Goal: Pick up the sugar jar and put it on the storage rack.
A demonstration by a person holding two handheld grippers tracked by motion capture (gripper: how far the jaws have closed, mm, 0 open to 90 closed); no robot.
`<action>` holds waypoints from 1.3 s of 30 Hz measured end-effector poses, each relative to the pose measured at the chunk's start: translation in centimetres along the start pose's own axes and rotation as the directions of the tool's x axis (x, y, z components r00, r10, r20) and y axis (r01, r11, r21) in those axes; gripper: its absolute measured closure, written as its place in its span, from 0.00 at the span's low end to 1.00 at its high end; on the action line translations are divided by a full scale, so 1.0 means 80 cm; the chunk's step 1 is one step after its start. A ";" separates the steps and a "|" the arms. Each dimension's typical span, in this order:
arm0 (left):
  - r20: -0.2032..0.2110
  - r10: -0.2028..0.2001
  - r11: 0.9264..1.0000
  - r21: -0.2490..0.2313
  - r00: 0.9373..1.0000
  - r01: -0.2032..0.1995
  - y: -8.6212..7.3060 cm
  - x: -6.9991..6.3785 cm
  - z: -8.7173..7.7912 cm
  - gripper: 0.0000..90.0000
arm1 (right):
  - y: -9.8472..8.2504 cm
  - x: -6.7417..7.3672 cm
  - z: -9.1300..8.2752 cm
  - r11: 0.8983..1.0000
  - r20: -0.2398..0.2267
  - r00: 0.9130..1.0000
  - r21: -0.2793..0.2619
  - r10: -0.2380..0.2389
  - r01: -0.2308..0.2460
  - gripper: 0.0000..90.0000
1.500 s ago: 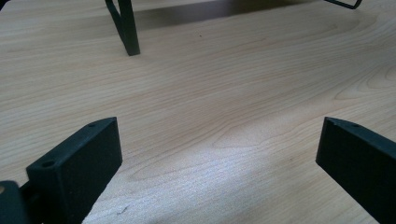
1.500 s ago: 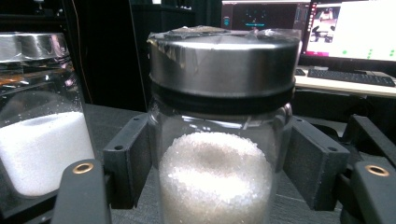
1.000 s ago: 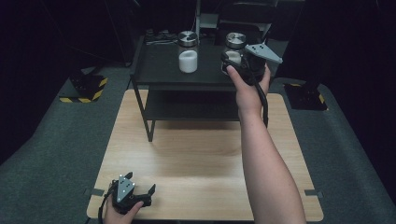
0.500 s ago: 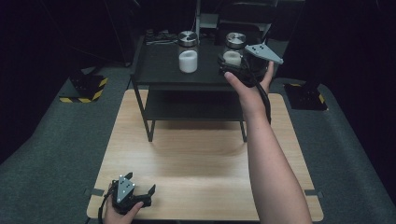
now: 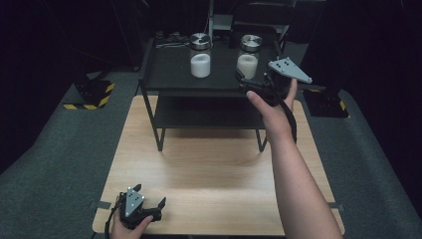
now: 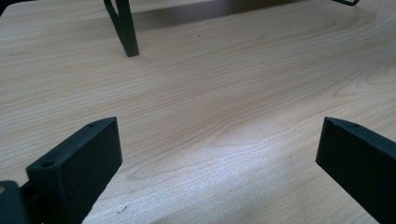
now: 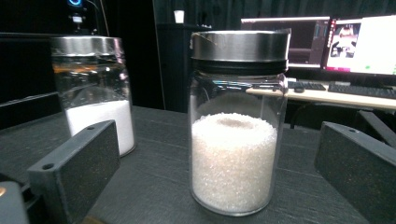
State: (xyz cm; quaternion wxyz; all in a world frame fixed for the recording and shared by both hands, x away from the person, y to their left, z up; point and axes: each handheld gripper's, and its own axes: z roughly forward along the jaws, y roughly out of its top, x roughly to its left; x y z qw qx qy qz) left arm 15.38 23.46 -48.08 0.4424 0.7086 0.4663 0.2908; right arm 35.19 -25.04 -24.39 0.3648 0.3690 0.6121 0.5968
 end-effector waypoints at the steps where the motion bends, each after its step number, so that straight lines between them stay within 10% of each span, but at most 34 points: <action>1: -0.001 0.000 1.000 0.001 1.000 0.000 0.000 0.000 0.000 0.01 | -0.002 -0.001 -0.004 1.000 -0.011 1.000 -0.008 -0.001 0.001 0.00; 39: 0.000 -0.010 1.000 0.000 1.000 0.010 -0.001 0.001 -0.001 0.01 | -0.094 -0.016 -0.127 0.997 -0.126 0.992 -0.081 -0.011 0.000 0.00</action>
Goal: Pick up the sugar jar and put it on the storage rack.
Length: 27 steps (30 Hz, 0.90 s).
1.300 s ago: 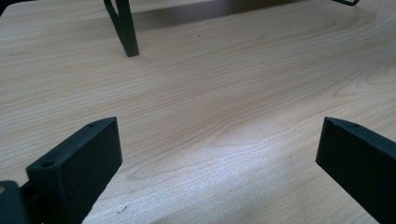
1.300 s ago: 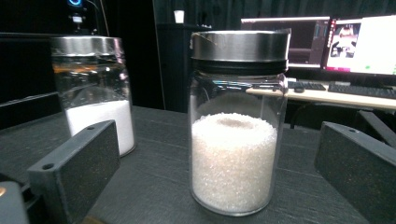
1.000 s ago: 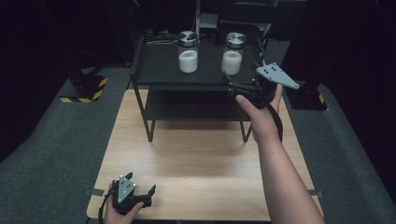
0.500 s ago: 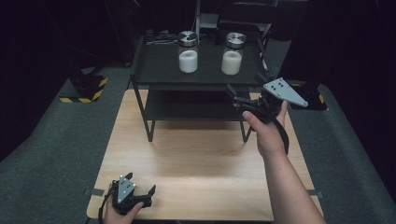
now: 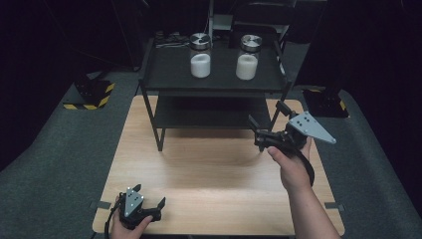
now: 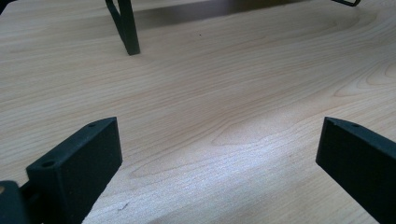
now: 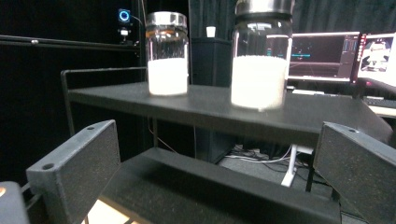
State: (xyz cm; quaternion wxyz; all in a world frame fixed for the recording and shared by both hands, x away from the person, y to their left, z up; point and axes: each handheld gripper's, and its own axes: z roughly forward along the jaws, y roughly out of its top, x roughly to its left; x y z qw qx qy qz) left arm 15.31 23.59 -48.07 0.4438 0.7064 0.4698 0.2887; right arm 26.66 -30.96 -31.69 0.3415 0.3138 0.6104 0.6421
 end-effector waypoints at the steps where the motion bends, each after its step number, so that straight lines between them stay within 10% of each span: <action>1: 0.001 0.000 1.000 -0.002 1.000 0.000 0.000 0.000 0.000 0.01 | -0.002 0.000 -0.003 1.000 0.000 1.000 0.002 0.002 -0.002 0.00; 27: 0.008 0.011 1.000 -0.002 1.000 -0.011 -0.001 0.001 -0.001 0.01 | -0.085 -0.009 -0.079 0.995 0.047 0.998 0.096 0.028 -0.033 0.00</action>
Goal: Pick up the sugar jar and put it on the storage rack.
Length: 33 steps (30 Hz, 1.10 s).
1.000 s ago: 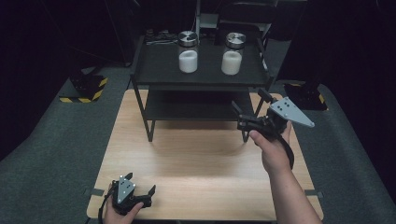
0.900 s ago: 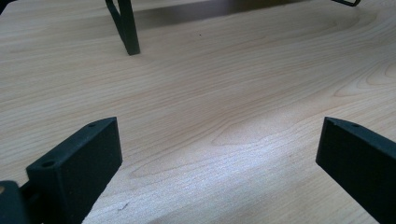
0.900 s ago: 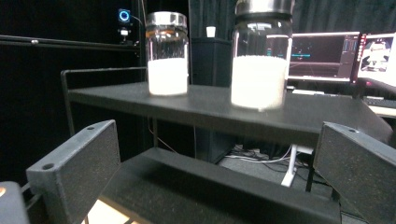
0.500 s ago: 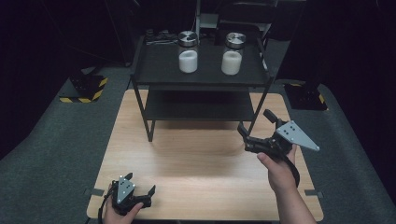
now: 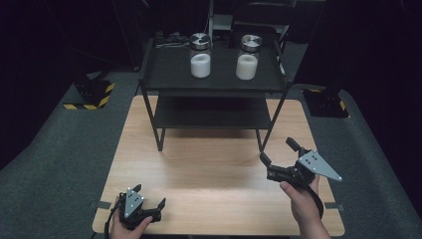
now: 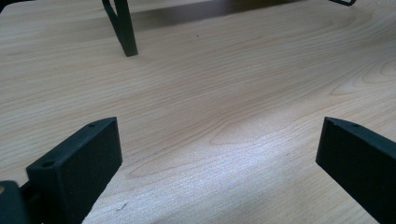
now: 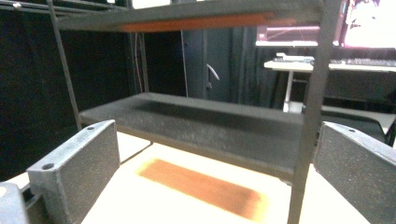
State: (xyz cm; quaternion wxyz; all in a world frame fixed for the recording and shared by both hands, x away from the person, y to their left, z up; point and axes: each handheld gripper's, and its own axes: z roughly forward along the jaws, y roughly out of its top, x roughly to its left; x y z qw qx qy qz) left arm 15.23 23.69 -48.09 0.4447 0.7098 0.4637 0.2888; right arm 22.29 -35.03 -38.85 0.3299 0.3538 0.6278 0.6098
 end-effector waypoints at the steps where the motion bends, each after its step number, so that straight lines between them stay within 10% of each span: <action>1: 0.000 -0.002 1.000 0.000 1.000 0.002 0.000 0.000 0.000 0.01 | 0.000 0.000 0.000 1.000 0.000 1.000 0.000 0.000 0.000 0.00; 33: -0.003 -0.011 1.000 0.004 1.000 0.011 0.002 0.000 0.003 0.01 | -0.095 -0.007 -0.048 0.983 0.085 0.996 0.178 0.028 -0.043 0.00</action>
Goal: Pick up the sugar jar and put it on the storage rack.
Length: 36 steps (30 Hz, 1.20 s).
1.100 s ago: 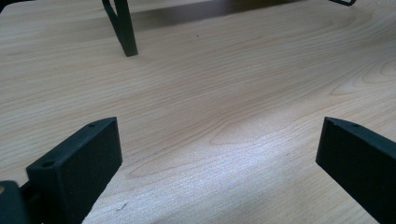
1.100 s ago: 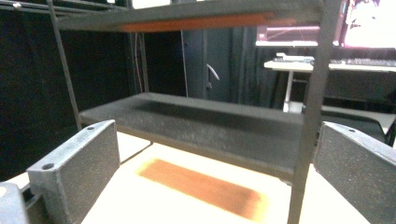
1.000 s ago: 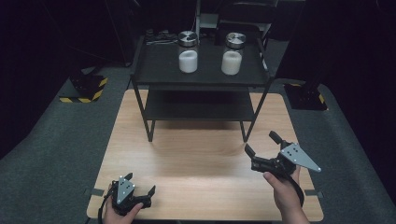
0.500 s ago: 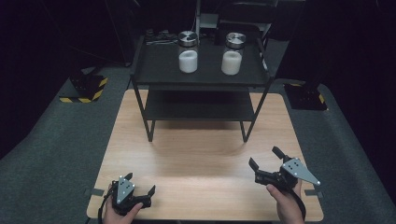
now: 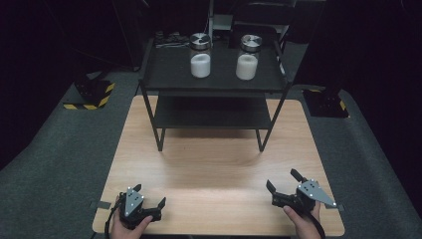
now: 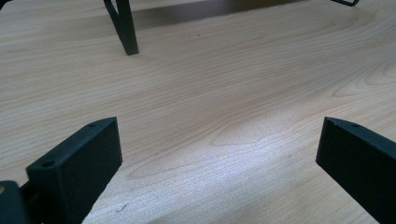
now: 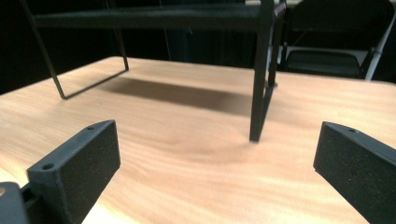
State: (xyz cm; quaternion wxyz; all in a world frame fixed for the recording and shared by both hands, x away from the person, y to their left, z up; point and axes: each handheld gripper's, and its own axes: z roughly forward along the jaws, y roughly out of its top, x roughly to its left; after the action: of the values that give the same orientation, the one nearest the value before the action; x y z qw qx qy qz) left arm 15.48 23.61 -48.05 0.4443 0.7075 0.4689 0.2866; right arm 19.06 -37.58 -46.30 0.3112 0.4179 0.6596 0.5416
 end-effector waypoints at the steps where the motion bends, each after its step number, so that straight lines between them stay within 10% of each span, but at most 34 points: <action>1: 0.001 0.001 1.000 -0.001 1.000 -0.001 0.000 0.000 0.000 0.01 | -0.003 0.000 0.000 1.000 0.006 1.000 0.012 -0.002 0.001 0.00; 36: -0.006 -0.021 0.998 -0.052 1.000 0.020 -0.008 -0.004 0.001 0.01 | -0.020 -0.007 -0.002 0.982 0.068 0.997 0.185 -0.043 0.030 0.00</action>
State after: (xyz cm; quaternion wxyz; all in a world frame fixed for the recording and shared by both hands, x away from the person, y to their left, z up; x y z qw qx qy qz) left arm 15.11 23.40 -48.68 0.4637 0.6901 0.4701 0.2964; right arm 18.82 -38.23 -47.85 0.3046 0.4520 0.7028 0.4571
